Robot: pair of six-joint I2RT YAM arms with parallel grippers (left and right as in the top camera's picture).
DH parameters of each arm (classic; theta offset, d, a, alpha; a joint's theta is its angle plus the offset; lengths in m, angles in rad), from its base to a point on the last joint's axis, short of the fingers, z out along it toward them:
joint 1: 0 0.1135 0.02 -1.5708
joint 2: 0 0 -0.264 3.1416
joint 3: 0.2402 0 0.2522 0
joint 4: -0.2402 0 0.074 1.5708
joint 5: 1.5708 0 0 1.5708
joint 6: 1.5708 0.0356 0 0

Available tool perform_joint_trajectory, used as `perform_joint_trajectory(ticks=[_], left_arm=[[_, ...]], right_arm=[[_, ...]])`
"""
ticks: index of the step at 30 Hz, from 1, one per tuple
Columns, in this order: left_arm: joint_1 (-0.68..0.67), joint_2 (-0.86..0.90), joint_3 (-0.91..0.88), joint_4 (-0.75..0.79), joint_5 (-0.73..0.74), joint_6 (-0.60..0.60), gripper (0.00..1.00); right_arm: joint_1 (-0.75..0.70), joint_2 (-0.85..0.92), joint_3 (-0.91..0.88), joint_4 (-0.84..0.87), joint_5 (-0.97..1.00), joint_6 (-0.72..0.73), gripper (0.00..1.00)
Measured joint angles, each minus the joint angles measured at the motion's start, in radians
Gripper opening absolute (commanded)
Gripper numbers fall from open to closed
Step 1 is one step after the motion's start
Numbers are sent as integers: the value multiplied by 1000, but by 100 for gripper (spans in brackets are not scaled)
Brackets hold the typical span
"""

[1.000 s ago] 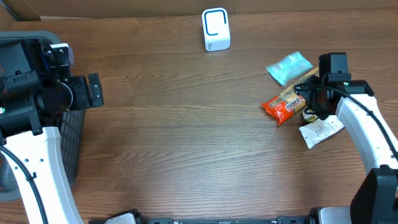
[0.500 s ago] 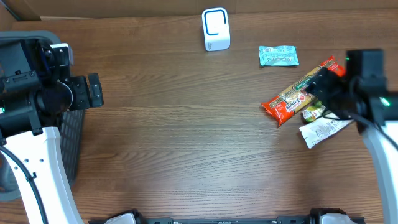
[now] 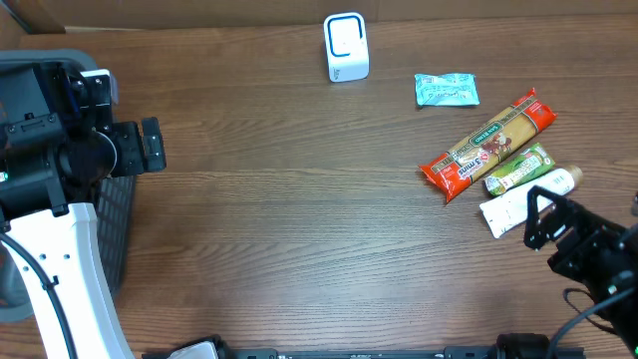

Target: Scan the item barcode

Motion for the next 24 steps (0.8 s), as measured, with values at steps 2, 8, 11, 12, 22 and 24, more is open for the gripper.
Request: perform_joint_trajectory(ticks=[2,8,11,12,22,24], left_arm=[[0,0,0,0,0,0,100],[0,0,0,0,0,0,99],[0,0,0,0,0,0,100],[0,0,0,0,0,0,100],[0,0,0,0,0,0,100],[0,0,0,0,0,0,100]], right_arm=[[0,-14,0,0,0,-1,100],[0,-14,0,0,-2,-1,100],[0,-14,0,0,-3,-1,100],[0,-14,0,0,-3,0,100],[-26,-48,-49,2,-3,-1,100],[-26,-80,-90,12,-2,-1,100]])
